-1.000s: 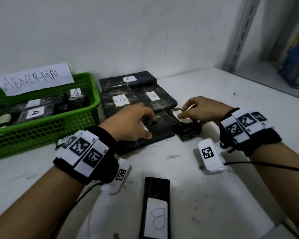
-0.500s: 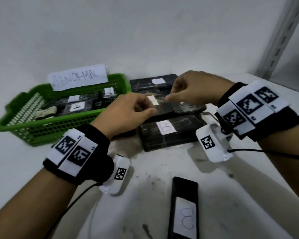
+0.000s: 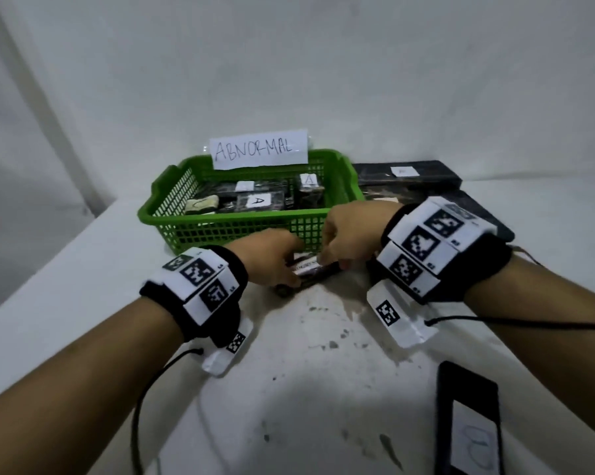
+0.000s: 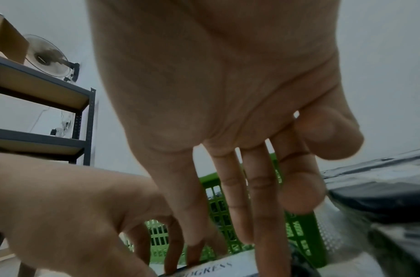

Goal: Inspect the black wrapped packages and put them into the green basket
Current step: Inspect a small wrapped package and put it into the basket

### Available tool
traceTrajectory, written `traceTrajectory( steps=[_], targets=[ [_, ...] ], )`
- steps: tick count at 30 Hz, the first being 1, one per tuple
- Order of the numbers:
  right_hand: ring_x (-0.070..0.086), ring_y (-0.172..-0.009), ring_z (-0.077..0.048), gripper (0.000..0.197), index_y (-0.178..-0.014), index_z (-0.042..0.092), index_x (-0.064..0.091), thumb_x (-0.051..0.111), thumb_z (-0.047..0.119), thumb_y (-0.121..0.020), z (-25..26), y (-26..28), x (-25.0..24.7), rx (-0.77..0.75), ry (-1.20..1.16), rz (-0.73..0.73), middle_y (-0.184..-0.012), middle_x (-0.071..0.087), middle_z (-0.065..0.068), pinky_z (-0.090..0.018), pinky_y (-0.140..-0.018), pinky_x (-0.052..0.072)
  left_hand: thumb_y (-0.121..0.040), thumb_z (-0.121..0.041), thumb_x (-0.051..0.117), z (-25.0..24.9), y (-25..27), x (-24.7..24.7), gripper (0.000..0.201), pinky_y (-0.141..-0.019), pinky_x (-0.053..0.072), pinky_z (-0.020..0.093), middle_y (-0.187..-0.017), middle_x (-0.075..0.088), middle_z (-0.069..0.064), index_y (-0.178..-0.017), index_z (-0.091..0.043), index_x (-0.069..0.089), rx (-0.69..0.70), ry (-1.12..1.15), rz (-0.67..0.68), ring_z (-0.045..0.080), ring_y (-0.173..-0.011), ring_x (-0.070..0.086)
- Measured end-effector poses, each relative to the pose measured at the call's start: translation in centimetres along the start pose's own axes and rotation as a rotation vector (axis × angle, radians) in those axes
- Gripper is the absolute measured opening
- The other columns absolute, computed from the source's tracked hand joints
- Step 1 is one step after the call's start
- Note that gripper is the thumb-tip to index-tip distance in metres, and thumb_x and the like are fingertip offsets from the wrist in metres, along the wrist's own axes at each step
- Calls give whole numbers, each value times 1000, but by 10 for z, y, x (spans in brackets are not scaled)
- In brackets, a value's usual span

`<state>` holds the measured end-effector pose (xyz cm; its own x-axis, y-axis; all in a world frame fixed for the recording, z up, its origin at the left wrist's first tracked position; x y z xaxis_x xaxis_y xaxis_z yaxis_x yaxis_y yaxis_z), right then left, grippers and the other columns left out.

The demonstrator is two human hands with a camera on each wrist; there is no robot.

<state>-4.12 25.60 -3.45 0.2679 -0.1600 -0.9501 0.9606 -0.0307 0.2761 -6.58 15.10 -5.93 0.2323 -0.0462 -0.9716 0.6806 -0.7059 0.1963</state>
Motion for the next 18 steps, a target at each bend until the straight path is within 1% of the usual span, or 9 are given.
traceTrajectory(
  steps=[1,4,5,9,11,13,14,16,18],
  targets=[
    [71,-90,-20,32,-96,15,77,70,45,-88,5,0,1,-16,-4,-3,-88,78,0,-36,-86,58,-89,-32,71,4,4,3,42,-79,43,30,-119,59,5,-126,-17,58,-6,-18,25,20,-100,54],
    [64,-82,-12,30,-100,22,74,72,49,-87,12,4,0,-66,-88,-49,-89,71,6,-29,-71,50,-85,-28,75,13,18,6,47,-76,43,30,-115,59,1,-125,-21,53,-3,6,50,18,-97,54],
    [61,-82,-10,30,-102,24,72,72,50,-86,13,7,-3,-86,-144,-85,-91,68,7,-29,-69,48,-83,-25,77,16,24,3,47,-73,43,30,-112,60,-1,-124,-22,52,10,30,32,17,-94,54],
    [63,-96,-12,41,-109,29,67,66,62,-84,13,15,-22,-160,-308,-242,-105,67,8,-33,-83,51,-79,-19,81,35,50,-28,44,-60,42,23,-95,62,-7,-110,-23,49,39,270,-252,14,-81,57],
    [67,-96,-14,50,-109,28,68,62,69,-81,13,15,-27,-192,-456,-257,-105,70,8,-35,-84,53,-78,-15,82,45,59,-47,43,-63,47,21,-90,62,-11,-106,-26,51,47,383,-414,11,-78,61],
    [73,-88,-19,60,-108,26,70,61,74,-73,12,12,-29,-197,-715,-223,-104,75,6,-39,-79,56,-75,-10,83,48,60,-62,45,-70,51,28,-89,60,-12,-96,-35,52,105,418,-516,11,-80,60],
    [73,-82,-21,57,-107,25,71,61,70,-74,13,10,-30,-200,-847,-202,-102,77,3,-38,-71,55,-74,-9,82,46,59,-70,46,-70,49,31,-88,58,-14,-94,-37,51,140,423,-564,10,-80,57],
    [69,-69,-23,35,-105,19,70,65,48,-88,14,8,-36,-241,-1059,-224,-96,78,-4,-33,-62,52,-73,-15,79,43,55,-82,41,-71,43,29,-90,53,-14,-95,-38,52,198,403,-670,8,-85,53],
    [68,-71,-26,16,-107,15,68,68,21,-92,10,8,-45,-306,-1187,-323,-95,75,-9,-38,-68,58,-76,-32,76,42,54,-90,36,-77,42,24,-102,52,-12,-102,-40,53,202,434,-739,10,-96,53]
  ],
)
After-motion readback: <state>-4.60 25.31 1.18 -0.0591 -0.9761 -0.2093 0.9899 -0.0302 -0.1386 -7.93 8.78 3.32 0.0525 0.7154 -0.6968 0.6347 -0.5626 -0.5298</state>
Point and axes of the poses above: each hand's wrist, its own y-axis away from the middle knuckle, its own x-axis out of the palm, z = x × y, the point moved 7 cm from there along -y, towards the middle knuckle
